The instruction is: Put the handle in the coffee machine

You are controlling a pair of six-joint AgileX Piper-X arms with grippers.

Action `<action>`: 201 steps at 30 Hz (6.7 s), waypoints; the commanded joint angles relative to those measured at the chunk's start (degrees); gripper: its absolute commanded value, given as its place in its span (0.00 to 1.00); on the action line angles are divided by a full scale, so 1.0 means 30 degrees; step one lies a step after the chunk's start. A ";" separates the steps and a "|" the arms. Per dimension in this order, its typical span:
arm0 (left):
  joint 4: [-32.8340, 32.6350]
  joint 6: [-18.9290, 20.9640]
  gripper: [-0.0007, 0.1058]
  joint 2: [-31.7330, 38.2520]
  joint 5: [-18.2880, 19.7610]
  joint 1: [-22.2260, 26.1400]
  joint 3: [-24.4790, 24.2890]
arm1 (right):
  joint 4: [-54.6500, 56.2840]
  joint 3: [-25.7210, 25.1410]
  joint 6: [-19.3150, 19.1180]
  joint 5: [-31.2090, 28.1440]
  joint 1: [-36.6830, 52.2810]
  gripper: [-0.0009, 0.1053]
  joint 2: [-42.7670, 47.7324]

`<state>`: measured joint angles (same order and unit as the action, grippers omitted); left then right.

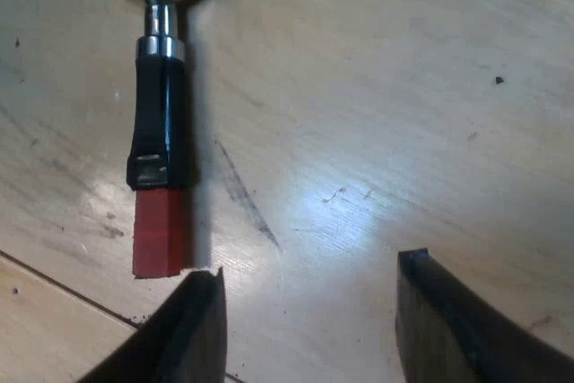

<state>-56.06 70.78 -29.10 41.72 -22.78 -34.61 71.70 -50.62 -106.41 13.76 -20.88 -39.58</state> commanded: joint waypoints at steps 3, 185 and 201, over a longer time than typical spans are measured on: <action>0.0253 -0.0782 0.58 -0.0014 0.0275 -0.0127 -0.0124 | -0.0433 -0.0188 0.1263 -0.0989 -0.1197 0.44 -0.0658; -0.1482 0.0465 0.58 -0.3003 -0.1238 -0.1996 0.0162 | -1.0429 -0.0657 0.9238 -1.3755 -1.6659 0.87 -0.8075; -0.1482 0.0465 0.58 -0.3003 -0.1118 -0.1996 0.0162 | -0.9830 -0.2007 0.8675 -0.8644 -1.1108 0.87 -0.8855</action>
<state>-60.29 71.60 -38.15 38.49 -28.77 -34.14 41.80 -56.05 -79.27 -14.27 -55.06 -65.46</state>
